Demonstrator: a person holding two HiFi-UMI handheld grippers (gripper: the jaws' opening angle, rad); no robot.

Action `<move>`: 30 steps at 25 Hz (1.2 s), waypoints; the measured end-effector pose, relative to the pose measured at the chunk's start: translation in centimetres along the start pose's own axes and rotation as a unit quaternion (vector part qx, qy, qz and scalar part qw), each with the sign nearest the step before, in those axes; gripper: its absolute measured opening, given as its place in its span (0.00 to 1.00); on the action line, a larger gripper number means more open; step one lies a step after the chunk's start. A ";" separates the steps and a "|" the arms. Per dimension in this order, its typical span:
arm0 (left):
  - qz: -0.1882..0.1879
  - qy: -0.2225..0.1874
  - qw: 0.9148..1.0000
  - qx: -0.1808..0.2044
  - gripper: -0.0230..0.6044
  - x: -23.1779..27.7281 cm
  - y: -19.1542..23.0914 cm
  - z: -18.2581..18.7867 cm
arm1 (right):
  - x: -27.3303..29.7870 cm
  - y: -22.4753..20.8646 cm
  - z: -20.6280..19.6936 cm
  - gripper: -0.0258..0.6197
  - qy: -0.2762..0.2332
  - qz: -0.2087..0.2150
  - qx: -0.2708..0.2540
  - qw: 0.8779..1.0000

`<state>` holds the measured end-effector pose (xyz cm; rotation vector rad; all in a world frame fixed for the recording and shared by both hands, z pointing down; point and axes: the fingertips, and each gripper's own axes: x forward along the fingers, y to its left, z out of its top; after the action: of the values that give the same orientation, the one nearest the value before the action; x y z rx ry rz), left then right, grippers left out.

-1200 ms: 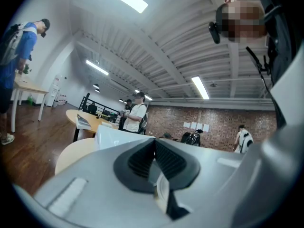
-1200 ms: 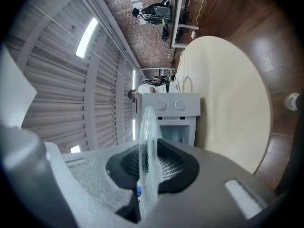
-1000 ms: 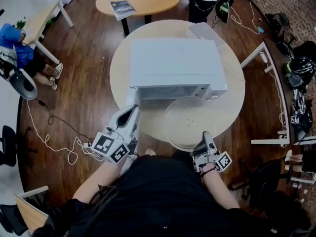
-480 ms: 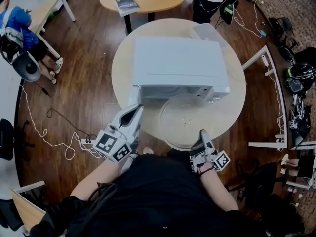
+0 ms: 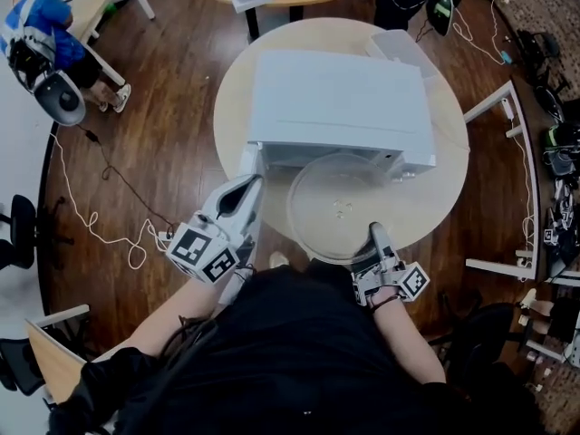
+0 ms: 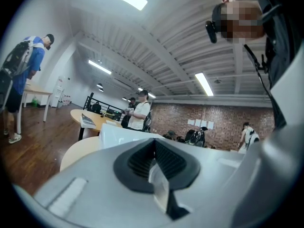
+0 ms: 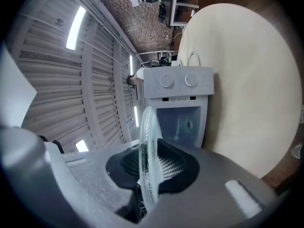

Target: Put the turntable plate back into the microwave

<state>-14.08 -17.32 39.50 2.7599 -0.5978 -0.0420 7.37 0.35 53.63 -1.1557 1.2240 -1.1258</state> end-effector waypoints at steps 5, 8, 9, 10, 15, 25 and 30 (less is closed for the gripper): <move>0.022 0.003 1.000 0.007 0.04 -0.1 -0.2 0.2 | 0.2 0.5 1.2 0.11 0.026 -0.006 -0.002 1.000; 0.021 0.003 1.000 0.019 0.04 0.4 -0.5 0.6 | 1.1 0.7 1.9 0.11 0.037 0.005 -0.001 0.999; 0.018 0.004 1.000 0.023 0.04 0.6 -0.7 0.6 | 1.3 0.5 2.0 0.11 0.041 0.004 0.001 0.999; 0.015 0.005 1.000 0.027 0.04 0.7 -0.9 0.6 | 1.4 0.3 2.0 0.11 0.045 0.002 0.002 0.999; 0.006 -0.006 0.999 0.035 0.04 2.3 -2.1 0.9 | 2.8 -0.2 2.0 0.11 0.071 -0.003 0.004 0.997; -0.050 0.003 0.998 -0.043 0.05 6.5 -7.7 -3.5 | 5.5 -0.3 1.5 0.11 0.102 0.001 0.011 0.995; -0.112 0.010 0.993 -0.044 0.05 5.8 -12.3 -0.7 | 5.8 -0.4 1.4 0.11 0.111 0.004 0.018 0.994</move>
<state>-3.80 -8.85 36.55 2.7243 -0.2728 -0.0884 8.90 -5.42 53.53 -1.0179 1.3688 -1.2918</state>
